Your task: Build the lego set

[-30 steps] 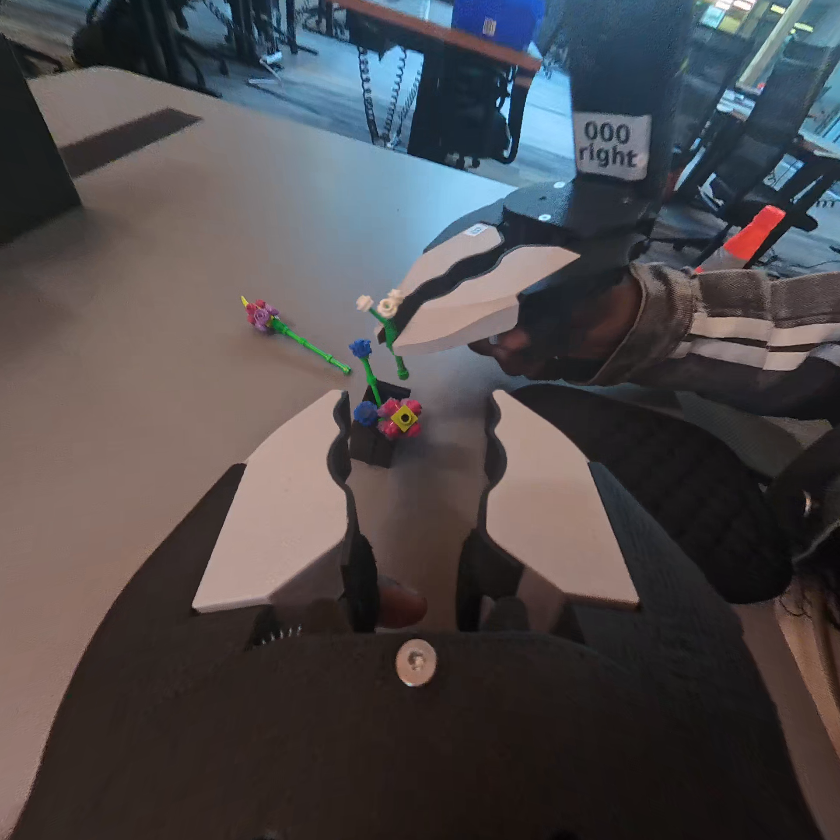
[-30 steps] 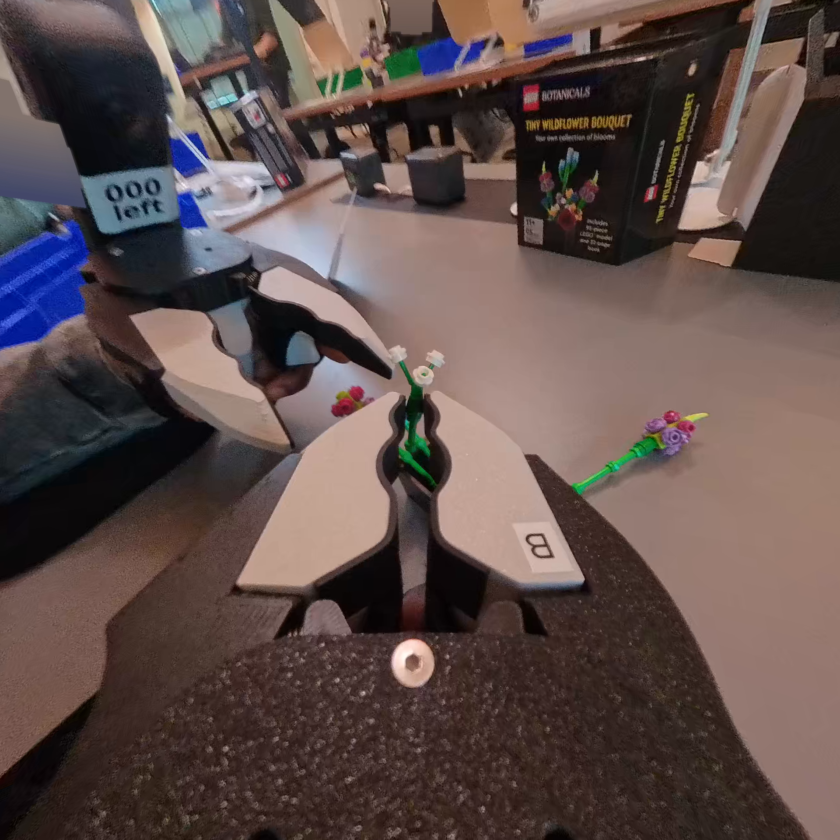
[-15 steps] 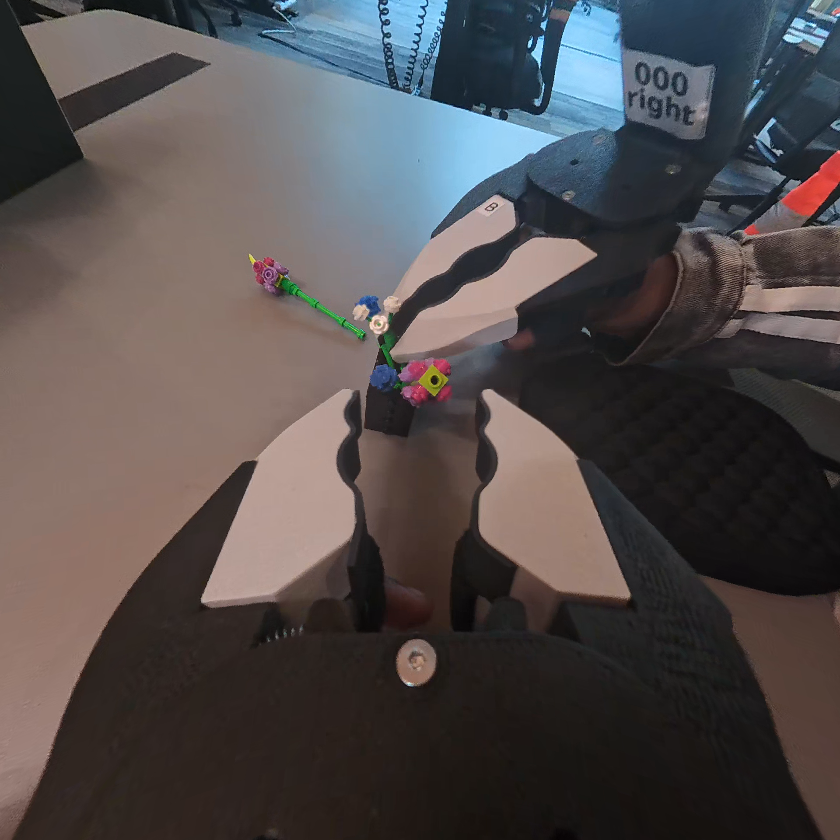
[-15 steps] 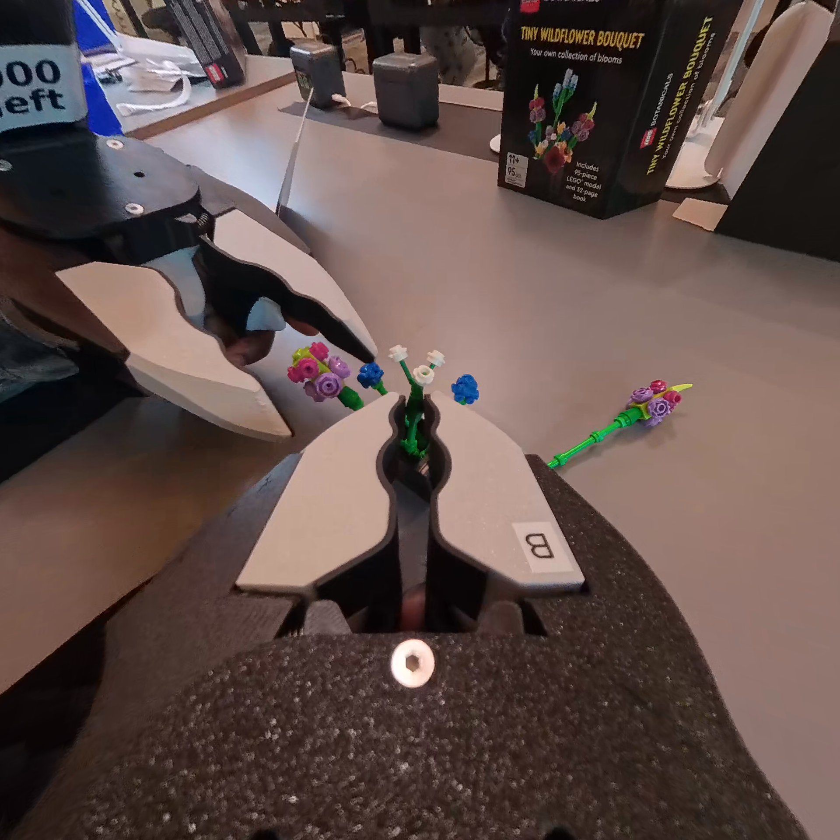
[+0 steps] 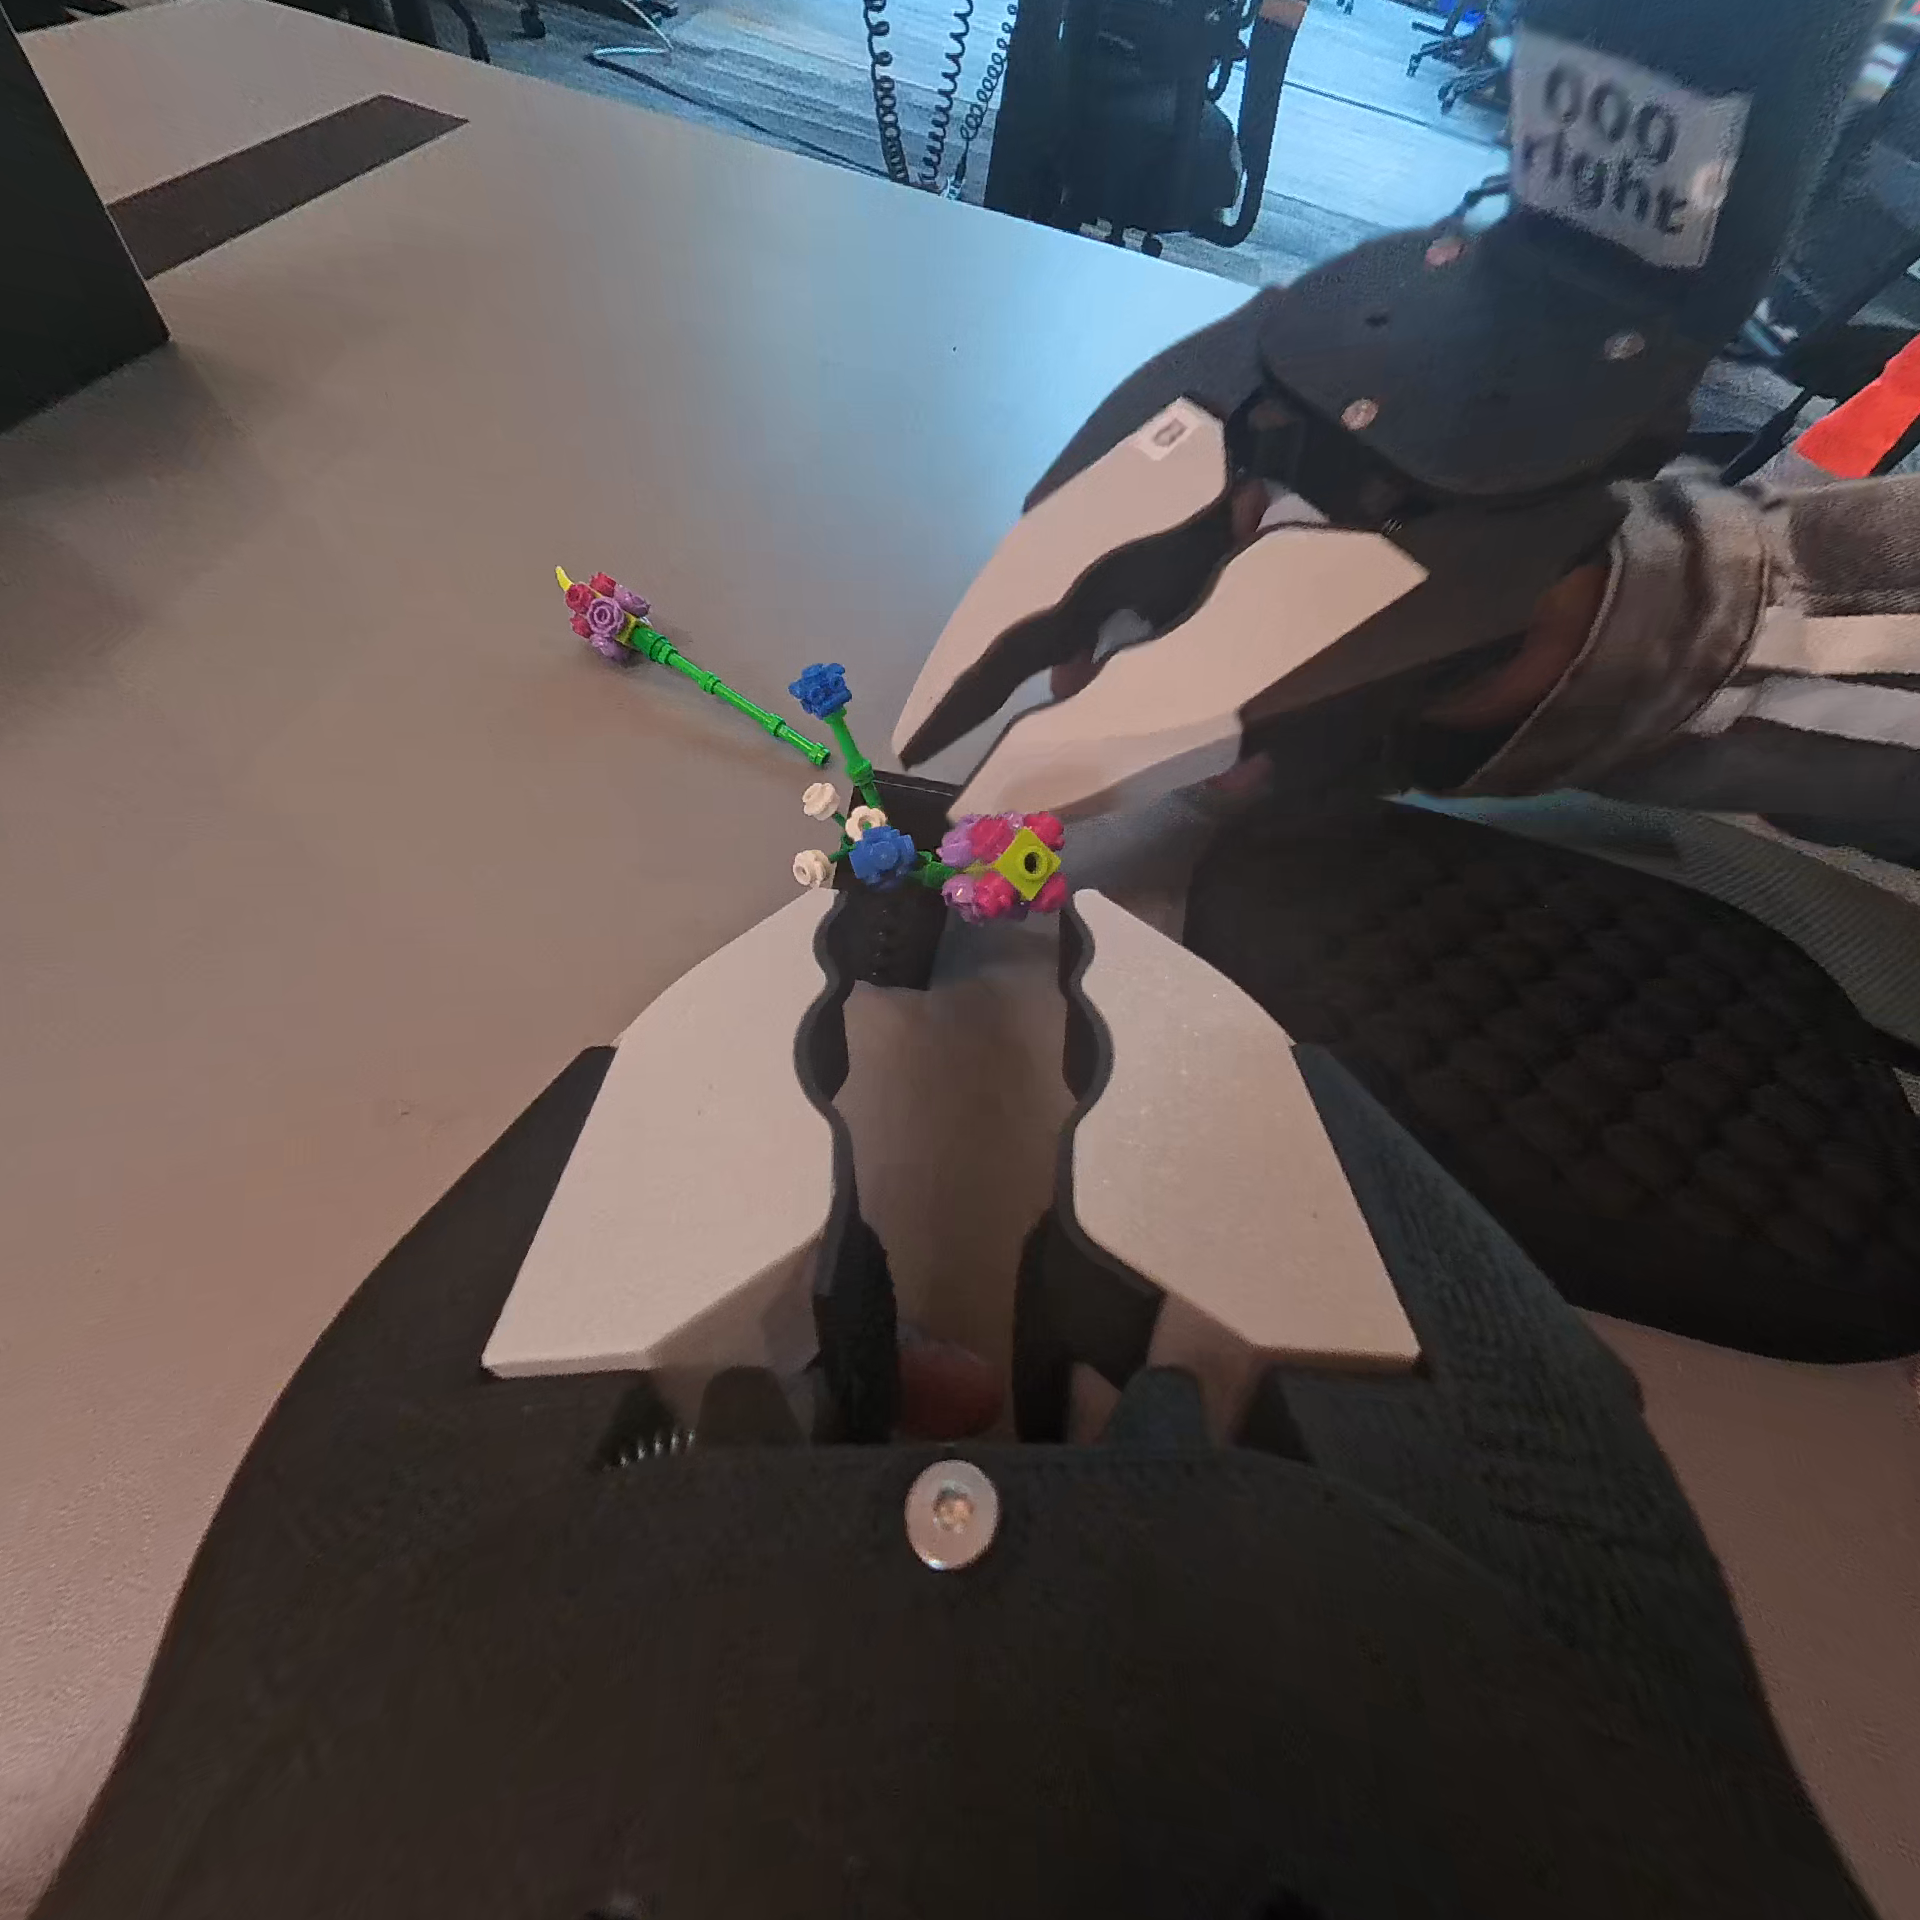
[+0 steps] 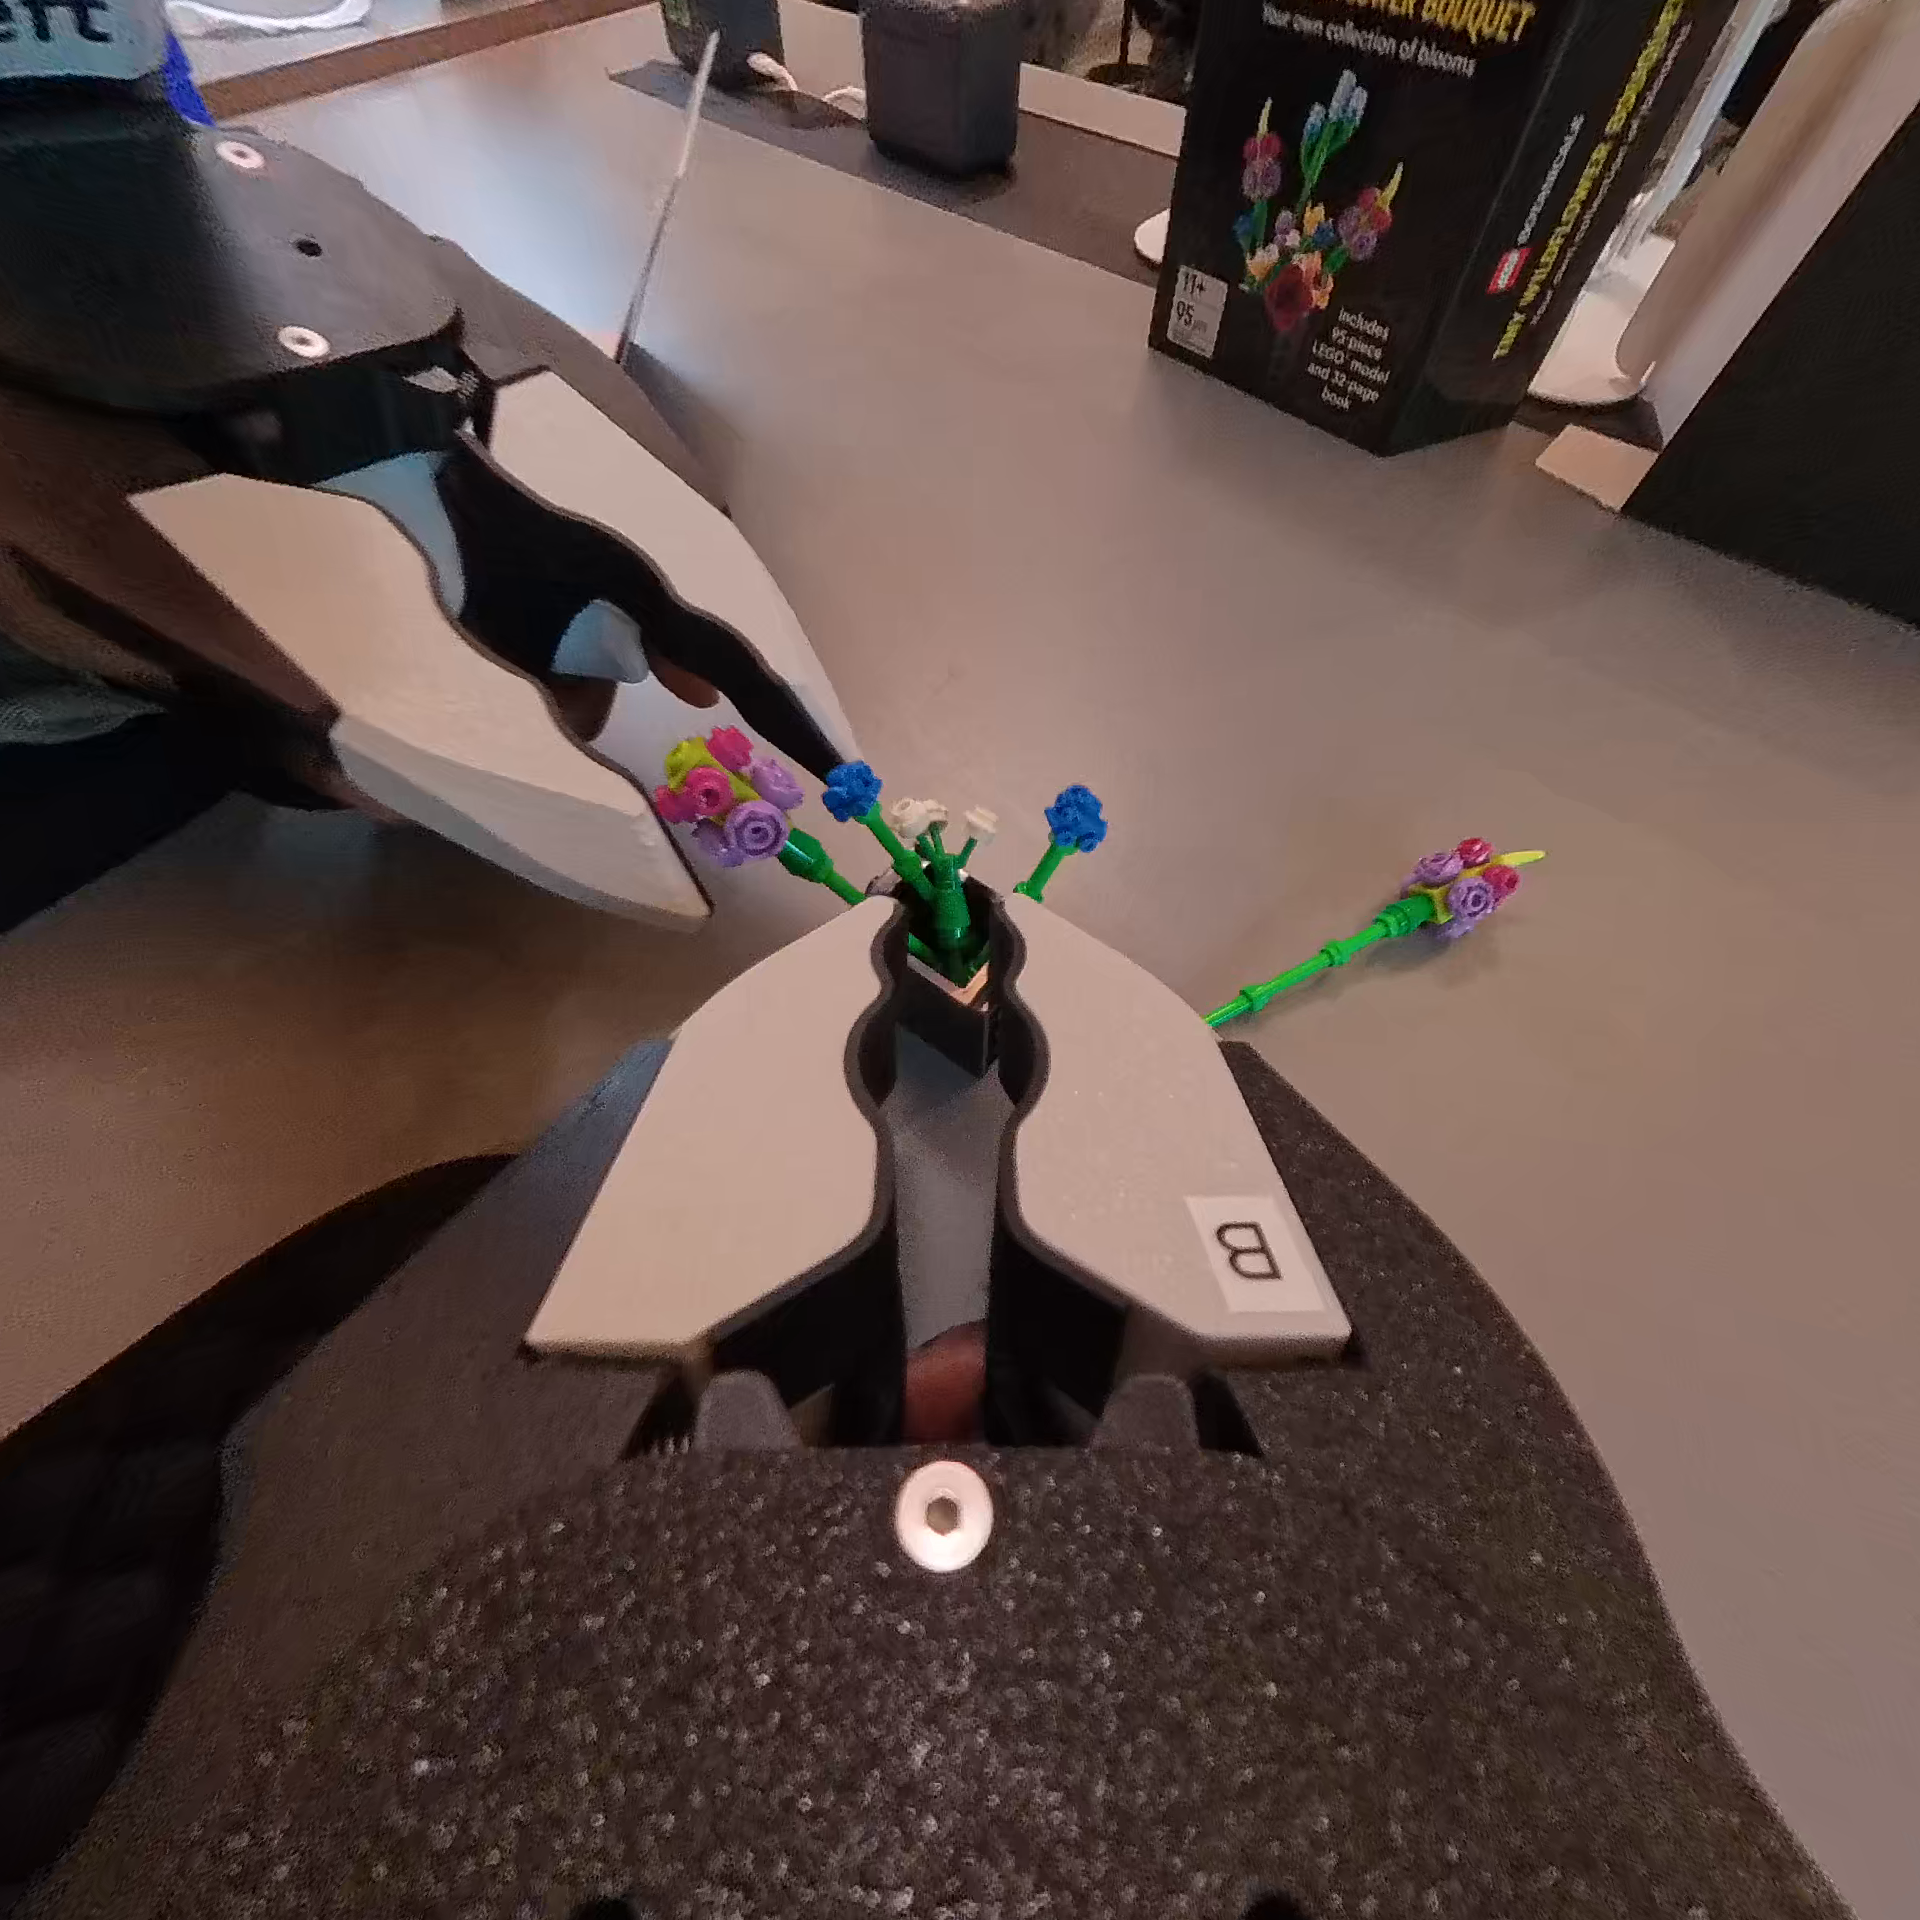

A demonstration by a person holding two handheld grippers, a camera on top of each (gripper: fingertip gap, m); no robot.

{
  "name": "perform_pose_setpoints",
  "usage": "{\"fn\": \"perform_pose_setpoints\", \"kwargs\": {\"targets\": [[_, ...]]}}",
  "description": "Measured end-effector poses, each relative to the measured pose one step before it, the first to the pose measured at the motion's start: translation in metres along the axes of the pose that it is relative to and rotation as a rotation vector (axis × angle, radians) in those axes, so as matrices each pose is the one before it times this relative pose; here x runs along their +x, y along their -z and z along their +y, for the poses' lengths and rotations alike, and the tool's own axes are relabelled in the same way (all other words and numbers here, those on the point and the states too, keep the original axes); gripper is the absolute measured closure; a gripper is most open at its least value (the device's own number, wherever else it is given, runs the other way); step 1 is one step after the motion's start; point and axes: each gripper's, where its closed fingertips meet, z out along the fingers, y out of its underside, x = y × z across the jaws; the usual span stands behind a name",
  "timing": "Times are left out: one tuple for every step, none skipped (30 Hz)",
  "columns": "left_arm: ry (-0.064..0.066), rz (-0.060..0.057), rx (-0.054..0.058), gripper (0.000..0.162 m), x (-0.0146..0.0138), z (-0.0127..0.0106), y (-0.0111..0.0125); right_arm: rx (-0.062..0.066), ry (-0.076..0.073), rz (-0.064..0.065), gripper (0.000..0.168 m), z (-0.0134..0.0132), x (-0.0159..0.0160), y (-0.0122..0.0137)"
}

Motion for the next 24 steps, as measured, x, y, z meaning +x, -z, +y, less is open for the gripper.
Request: {"fn": "perform_pose_setpoints", "kwargs": {"targets": [[-0.0004, -0.0008, -0.0003, 0.125, -0.00009, 0.0001, 0.00014, 0.0043, 0.0304, -0.0002, 0.154, -0.0045, 0.00077, 0.00374], [0.0003, -0.0009, -0.0013, 0.125, -0.00037, 0.00016, -0.00006, 0.0099, 0.0469, 0.0, 0.154, -0.00769, 0.00244, 0.00417], [0.0003, 0.0004, -0.0014, 0.125, -0.00035, 0.00035, 0.00016, 0.0035, 0.065, -0.0121, 0.154, -0.00984, 0.00235, 0.00344], [-0.0005, -0.0003, -0.0001, 0.126, -0.00015, 0.00013, -0.0002, -0.0163, 0.0761, -0.0277, 0.154, -0.00756, 0.00081, 0.00122], [-0.0019, -0.0009, 0.0005, 0.126, -0.00008, -0.00009, -0.00017, -0.0424, 0.0785, -0.0446, 0.154, -0.00448, -0.00034, -0.00073], [-0.0034, -0.001, -0.0013, 0.127, 0.00036, 0.00006, -0.00018, -0.0627, 0.0723, -0.0678, 0.154, -0.00033, -0.00202, -0.00223], [-0.0042, -0.002, -0.0036, 0.127, 0.00097, 0.00018, -0.00095, -0.0719, 0.0575, -0.073, 0.154, 0.00239, -0.00143, -0.0037], [-0.0056, -0.0031, -0.0036, 0.127, -0.00024, 0.00063, 0.00016, -0.0658, 0.0457, -0.0549, 0.153, 0.00297, 0.00172, -0.0048], [-0.0071, -0.0025, -0.0036, 0.127, 0.00101, 0.00166, 0.00001, -0.0467, 0.048, -0.0384, 0.154, 0.00166, 0.00374, -0.00518], [-0.0036, -0.0018, 0.0003, 0.127, -0.00006, 0.00012, 0.00017, -0.0233, 0.0555, -0.0402, 0.155, -0.00018, 0.00183, -0.00494], [-0.0001, -0.0002, 0.0023, 0.127, -0.00004, -0.0002, 0.00028, -0.0099, 0.0524, -0.0491, 0.155, -0.00131, -0.00152, -0.00448], [0.0023, -0.0005, 0.0023, 0.127, -0.00021, -0.00027, 0.00025, -0.0079, 0.0384, -0.0569, 0.155, -0.00138, -0.00459, -0.00377], [0.003, 0.0001, 0.0019, 0.127, -0.00027, -0.00019, 0.00016, -0.0169, 0.024, -0.0473, 0.155, 0.00013, -0.00439, -0.00359], [0.003, -0.0013, 0.0014, 0.127, -0.00042, -0.0004, 0.00008, -0.0237, 0.0189, -0.0272, 0.155, 0.00194, -0.00255, -0.00311], [0.0029, -0.0024, 0.0026, 0.127, -0.00073, -0.00027, 0.00041, -0.0213, 0.0212, -0.0101, 0.156, 0.00251, -0.00107, -0.00314], [0.0032, -0.0009, 0.0033, 0.127, -0.00079, -0.00071, -0.00004, -0.0109, 0.0227, 0.0043, 0.157, 0.00172, 0.00021, -0.00296], [0.0034, 0.0009, 0.0021, 0.127, -0.00036, -0.00083, -0.00013, -0.0013, 0.0222, 0.0023, 0.158, 0.00086, -0.00046, -0.00247], [0.0023, 0.0019, 0.0008, 0.127, -0.00003, -0.00018, -0.00005, 0.0039, 0.0149, 0.0026, 0.159, 0.00021, -0.00057, -0.00172], [0.0012, 0.0015, 0.0001, 0.127, 0.00006, -0.00005, -0.00025, 0.0016, 0.0042, 0.0092, 0.159, 0.00058, 0.00057, -0.00094], [0.0, 0.0003, -0.0006, 0.127, 0.00016, 0.00007, -0.00025, -0.0027, -0.0015, 0.0113, 0.16, 0.00114, 0.00019, 0.00015], [-0.0012, -0.0012, -0.0015, 0.127, 0.00012, 0.00014, -0.00015, -0.0021, -0.0004, 0.0162, 0.161, 0.00107, 0.00025, 0.00115], [-0.002, -0.0016, -0.0019, 0.127, 0.00021, 0.00032, -0.00041, 0.0045, 0.0031, 0.0244, 0.161, 0.00051, 0.00059, 0.00205], [-0.0017, -0.0013, -0.0013, 0.127, 0.00012, 0.00008, -0.00025, 0.0117, 0.0054, 0.0281, 0.161, -0.00048, 0.00044, 0.00239], [-0.0003, -0.0014, 0.0005, 0.127, 0.00022, -0.00015, -0.00013, 0.0161, 0.005, 0.0296, 0.161, -0.00103, 0.00025, 0.00254]]}}
